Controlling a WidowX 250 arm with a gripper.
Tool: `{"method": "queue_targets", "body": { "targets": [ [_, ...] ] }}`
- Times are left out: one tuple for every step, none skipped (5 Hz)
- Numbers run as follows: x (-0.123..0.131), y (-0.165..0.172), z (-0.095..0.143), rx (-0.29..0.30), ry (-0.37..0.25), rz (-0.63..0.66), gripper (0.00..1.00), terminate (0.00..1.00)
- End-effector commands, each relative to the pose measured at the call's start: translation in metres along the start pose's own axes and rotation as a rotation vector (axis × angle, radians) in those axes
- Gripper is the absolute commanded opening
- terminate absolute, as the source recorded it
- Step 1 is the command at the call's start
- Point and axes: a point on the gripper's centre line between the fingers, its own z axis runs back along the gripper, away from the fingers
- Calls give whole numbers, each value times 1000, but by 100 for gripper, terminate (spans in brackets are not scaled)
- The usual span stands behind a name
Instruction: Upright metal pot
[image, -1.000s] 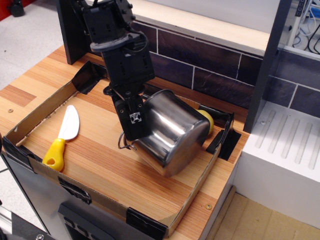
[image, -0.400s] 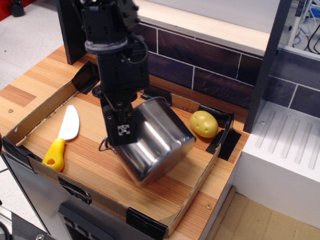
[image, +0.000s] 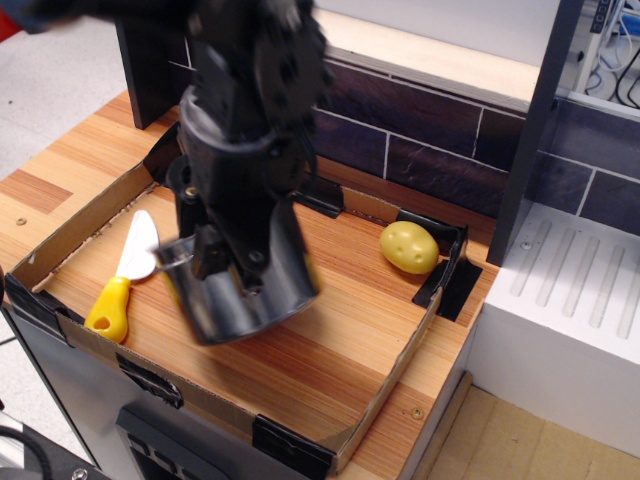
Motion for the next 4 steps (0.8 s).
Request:
{"method": "queue_targets", "body": {
  "targets": [
    [5,-6,-7,130,17,-18,0,0],
    [9,-13,-13,67,-6,3,0,0],
    [10,-16,-16,41,-38,45,0,0],
    [14,-19,-18,-27,-24,76,100,0]
  ]
}}
